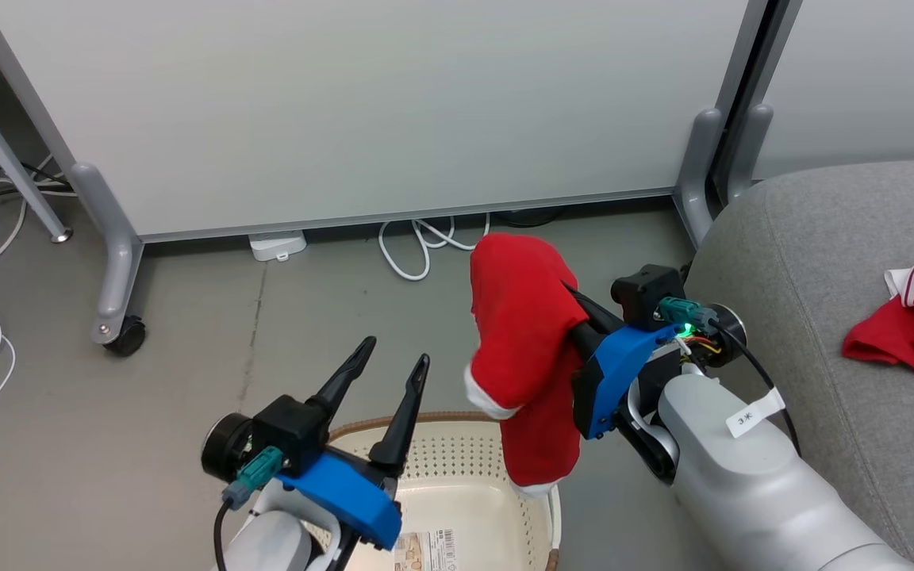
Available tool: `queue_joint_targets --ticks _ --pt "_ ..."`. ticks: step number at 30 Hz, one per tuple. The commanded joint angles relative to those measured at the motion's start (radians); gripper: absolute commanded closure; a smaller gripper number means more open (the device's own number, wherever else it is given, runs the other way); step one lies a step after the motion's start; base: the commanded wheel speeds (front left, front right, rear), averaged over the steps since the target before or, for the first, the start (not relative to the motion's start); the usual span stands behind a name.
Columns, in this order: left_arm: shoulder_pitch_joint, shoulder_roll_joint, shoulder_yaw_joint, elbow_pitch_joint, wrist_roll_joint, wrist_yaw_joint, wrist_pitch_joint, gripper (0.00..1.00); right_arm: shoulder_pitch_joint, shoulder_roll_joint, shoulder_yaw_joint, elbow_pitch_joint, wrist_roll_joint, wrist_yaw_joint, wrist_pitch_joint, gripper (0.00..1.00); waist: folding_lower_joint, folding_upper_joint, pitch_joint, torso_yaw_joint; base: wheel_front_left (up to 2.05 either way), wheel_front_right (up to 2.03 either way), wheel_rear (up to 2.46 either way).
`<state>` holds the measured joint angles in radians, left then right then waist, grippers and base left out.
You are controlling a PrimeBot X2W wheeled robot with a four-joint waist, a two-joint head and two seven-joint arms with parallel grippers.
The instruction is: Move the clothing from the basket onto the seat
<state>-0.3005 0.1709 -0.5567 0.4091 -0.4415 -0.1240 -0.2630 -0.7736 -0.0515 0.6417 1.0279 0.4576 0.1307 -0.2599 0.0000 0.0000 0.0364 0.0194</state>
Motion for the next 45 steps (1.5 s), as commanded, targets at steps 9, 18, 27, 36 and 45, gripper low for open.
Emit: queue_joint_targets --ticks 9,18,27,36,45 --pt "0.146 0.016 0.114 -0.080 0.092 -0.007 -0.003 0.00 0.017 0.002 -0.028 -0.016 -0.025 0.000 -0.006 1.00 0.0000 0.0000 -0.014 -0.005 0.00 0.00 0.00" --pt "0.193 0.001 0.146 -0.094 0.097 -0.007 -0.003 0.00 0.038 -0.001 -0.053 -0.034 -0.042 0.000 -0.006 1.00 0.0000 0.0000 -0.021 -0.014 0.00 0.00 0.00" --pt "0.180 0.014 0.154 -0.104 0.093 -0.007 -0.003 0.00 0.043 -0.002 -0.068 -0.052 -0.053 0.000 -0.006 1.00 0.0000 0.0000 -0.012 -0.056 0.00 0.00 0.00" --pt "0.172 0.012 0.178 -0.129 0.108 -0.008 -0.003 0.00 0.053 -0.003 -0.084 -0.107 -0.063 0.000 -0.006 1.00 0.0000 0.0000 0.008 -0.206 0.00 0.00 0.00" --pt "0.166 0.011 0.177 -0.146 0.119 -0.008 -0.003 0.00 0.068 -0.007 -0.103 -0.142 -0.069 0.000 -0.006 1.00 0.0000 0.0000 0.033 -0.369 0.00 0.00 0.00"
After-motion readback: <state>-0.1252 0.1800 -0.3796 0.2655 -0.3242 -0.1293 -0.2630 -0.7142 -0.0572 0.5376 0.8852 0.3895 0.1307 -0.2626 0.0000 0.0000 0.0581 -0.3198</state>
